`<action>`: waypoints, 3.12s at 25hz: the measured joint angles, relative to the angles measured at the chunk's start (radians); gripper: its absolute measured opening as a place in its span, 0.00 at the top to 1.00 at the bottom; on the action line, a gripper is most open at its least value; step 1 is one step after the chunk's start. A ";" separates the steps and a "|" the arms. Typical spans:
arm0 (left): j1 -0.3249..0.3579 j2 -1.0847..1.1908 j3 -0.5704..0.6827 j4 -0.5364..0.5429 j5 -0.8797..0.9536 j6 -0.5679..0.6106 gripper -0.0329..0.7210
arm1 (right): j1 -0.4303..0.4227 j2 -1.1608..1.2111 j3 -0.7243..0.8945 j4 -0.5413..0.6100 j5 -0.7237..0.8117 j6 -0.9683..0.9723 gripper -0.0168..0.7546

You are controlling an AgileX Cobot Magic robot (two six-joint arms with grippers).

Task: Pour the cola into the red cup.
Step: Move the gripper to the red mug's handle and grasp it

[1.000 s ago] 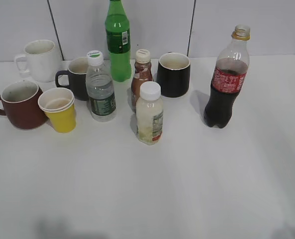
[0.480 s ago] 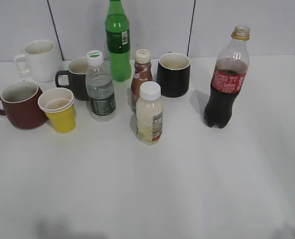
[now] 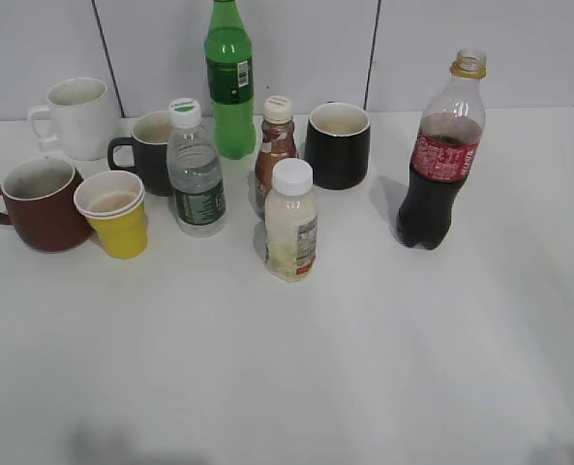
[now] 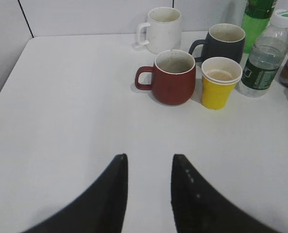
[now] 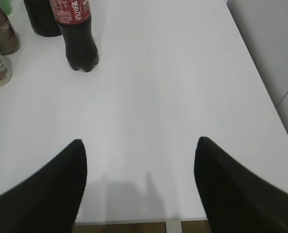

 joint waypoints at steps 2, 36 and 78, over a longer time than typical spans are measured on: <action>0.000 0.000 0.000 0.000 0.000 0.000 0.64 | 0.000 0.000 0.000 0.001 0.000 0.000 0.31; 0.433 1.949 0.084 0.532 -2.229 0.002 0.51 | 0.000 0.000 0.000 0.052 -0.002 0.000 0.31; 0.296 2.237 -0.211 0.461 -2.264 0.048 0.74 | 0.000 0.000 0.000 0.053 -0.002 0.001 0.31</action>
